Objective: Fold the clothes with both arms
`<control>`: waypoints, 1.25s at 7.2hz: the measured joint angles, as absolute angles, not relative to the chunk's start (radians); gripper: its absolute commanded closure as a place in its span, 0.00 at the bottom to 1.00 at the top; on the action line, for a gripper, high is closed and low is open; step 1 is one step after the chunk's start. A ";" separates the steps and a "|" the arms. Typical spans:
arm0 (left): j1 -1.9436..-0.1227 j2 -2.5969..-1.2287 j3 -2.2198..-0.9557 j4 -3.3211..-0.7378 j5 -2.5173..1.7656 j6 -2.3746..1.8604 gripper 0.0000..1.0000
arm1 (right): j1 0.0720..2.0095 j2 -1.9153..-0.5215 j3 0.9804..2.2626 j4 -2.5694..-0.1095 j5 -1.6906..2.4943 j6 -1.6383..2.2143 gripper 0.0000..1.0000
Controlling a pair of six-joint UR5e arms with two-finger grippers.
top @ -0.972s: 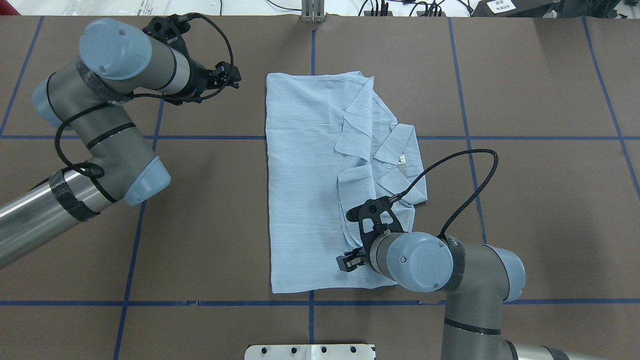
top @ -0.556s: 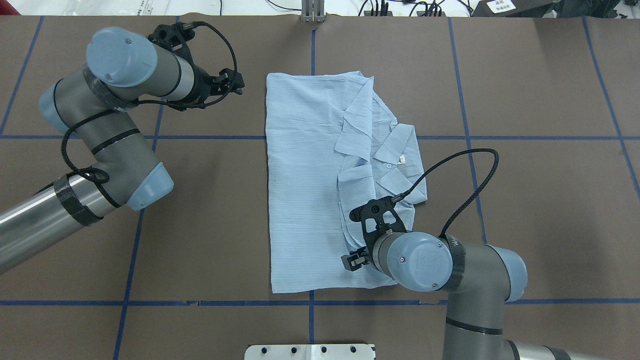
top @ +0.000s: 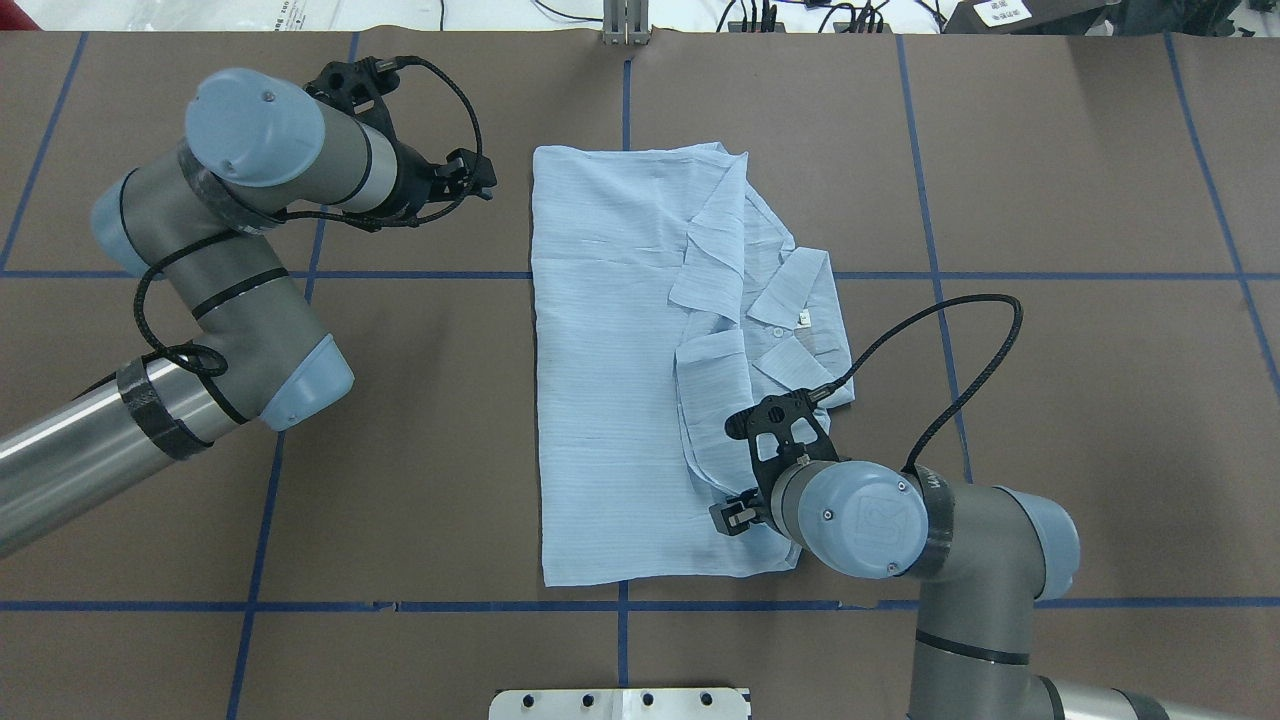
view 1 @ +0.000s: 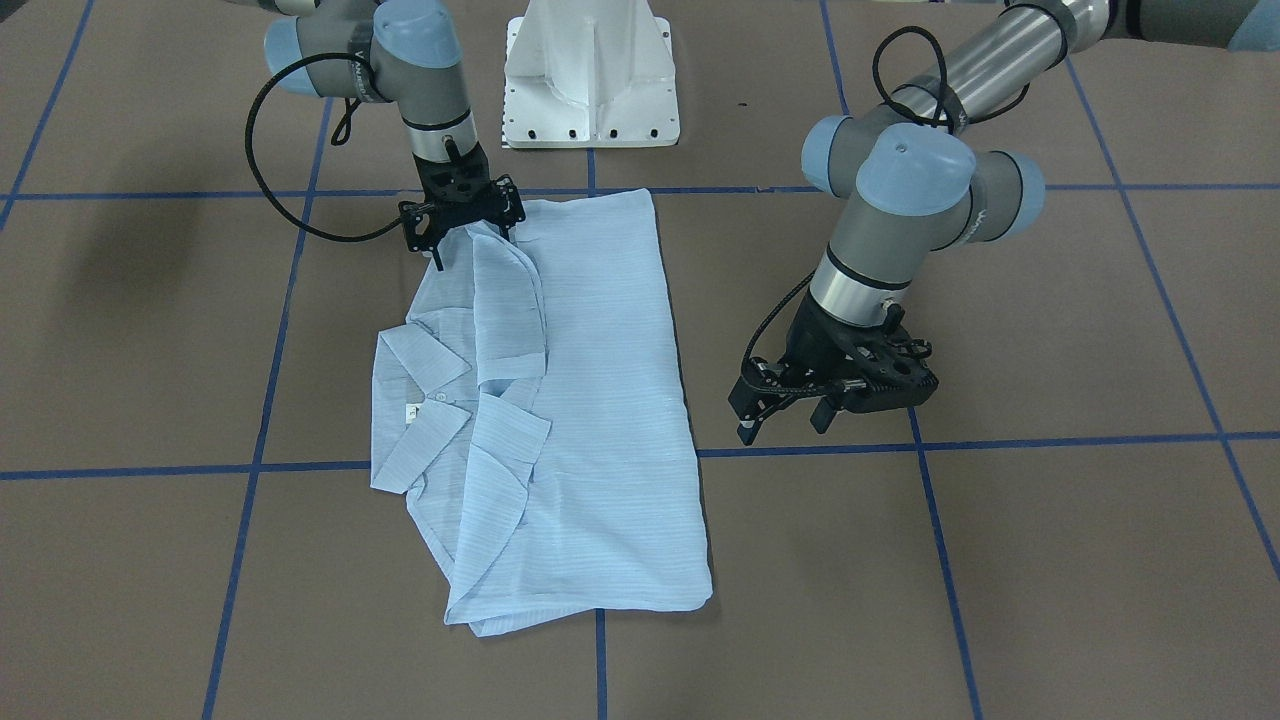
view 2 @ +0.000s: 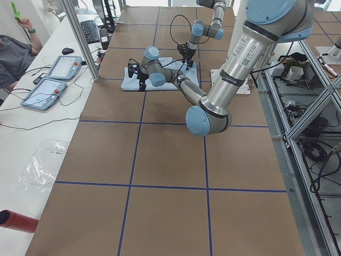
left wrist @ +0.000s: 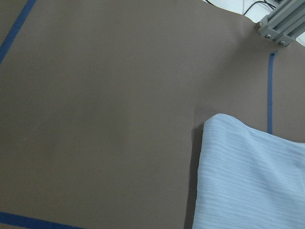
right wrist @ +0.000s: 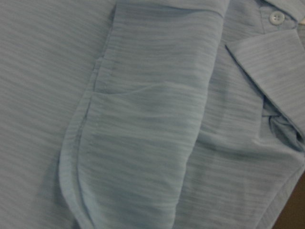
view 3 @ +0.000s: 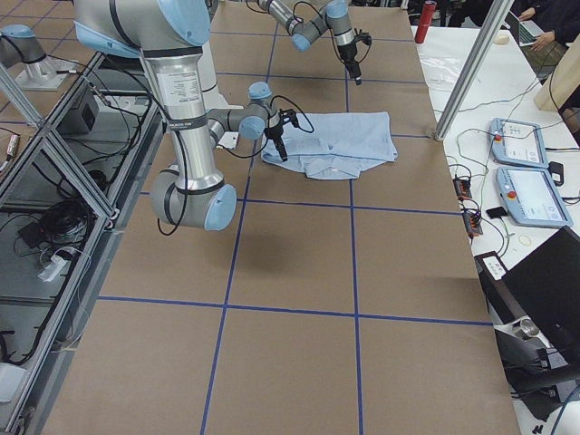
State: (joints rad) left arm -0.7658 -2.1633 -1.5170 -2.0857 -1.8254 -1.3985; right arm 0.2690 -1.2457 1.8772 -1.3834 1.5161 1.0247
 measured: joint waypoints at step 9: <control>-0.747 -2.176 -1.515 -2.097 -1.825 -1.417 0.00 | 0.329 -1.417 2.066 -1.383 1.509 1.028 0.00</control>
